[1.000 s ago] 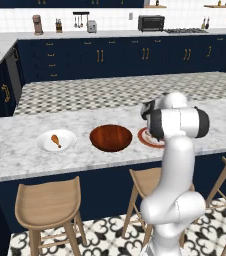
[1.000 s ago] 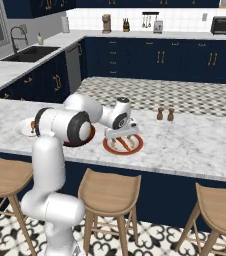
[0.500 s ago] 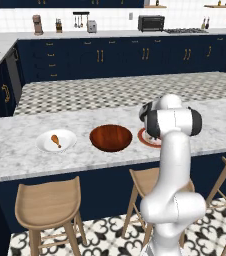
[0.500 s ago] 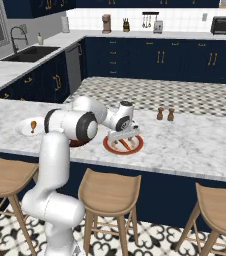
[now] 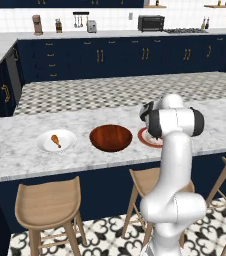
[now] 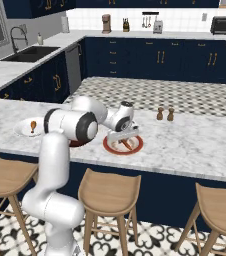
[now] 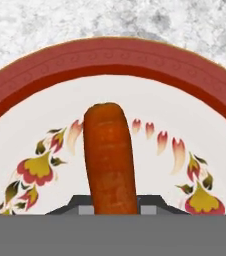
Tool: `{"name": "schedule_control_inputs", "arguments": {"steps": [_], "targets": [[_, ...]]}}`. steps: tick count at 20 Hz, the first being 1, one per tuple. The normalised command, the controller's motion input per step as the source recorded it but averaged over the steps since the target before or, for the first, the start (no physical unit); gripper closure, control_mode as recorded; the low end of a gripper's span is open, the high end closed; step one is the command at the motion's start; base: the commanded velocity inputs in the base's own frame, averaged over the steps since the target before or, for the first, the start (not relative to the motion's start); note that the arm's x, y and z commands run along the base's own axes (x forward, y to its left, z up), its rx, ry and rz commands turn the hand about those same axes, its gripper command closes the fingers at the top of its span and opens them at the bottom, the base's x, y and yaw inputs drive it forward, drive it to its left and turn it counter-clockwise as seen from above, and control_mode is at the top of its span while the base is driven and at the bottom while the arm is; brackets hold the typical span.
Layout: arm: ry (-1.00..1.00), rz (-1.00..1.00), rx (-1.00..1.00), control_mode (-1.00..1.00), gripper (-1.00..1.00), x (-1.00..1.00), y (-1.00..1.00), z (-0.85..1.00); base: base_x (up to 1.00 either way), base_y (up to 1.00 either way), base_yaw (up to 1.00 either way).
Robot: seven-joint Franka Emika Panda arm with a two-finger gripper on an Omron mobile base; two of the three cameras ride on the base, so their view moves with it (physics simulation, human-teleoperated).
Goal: Pick the chicken drumstick and carrot from their plates and place them in the bowl. Then put the bowl in the fridge.
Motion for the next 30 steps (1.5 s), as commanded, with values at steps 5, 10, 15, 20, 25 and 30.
{"name": "schedule_control_inputs", "arguments": {"steps": [5, 10, 15, 20, 25, 30], "targets": [[-0.04, 0.03, 0.0, -1.0, 1.0, -0.64, 0.03, 0.27, 0.0, 0.0, 0.0], [-0.04, 0.07, 0.0, -1.0, 1.0, -0.75, 0.63, 0.96, 0.0, 0.0, 0.0], [-0.02, 0.09, 0.0, -1.0, 1.0, -0.3, 0.94, 0.83, 0.0, 0.0, 0.0], [0.0, 0.1, 0.0, -1.0, 1.0, 0.01, 0.99, 0.42, 0.0, 0.0, 0.0], [0.05, 0.07, -0.01, -1.0, 1.0, 0.28, 0.99, 0.01, 0.0, 0.0, 0.0], [0.06, 0.0, -0.03, -1.0, 1.0, 0.66, 0.72, -0.31, 0.0, 0.0, 0.0]]}}
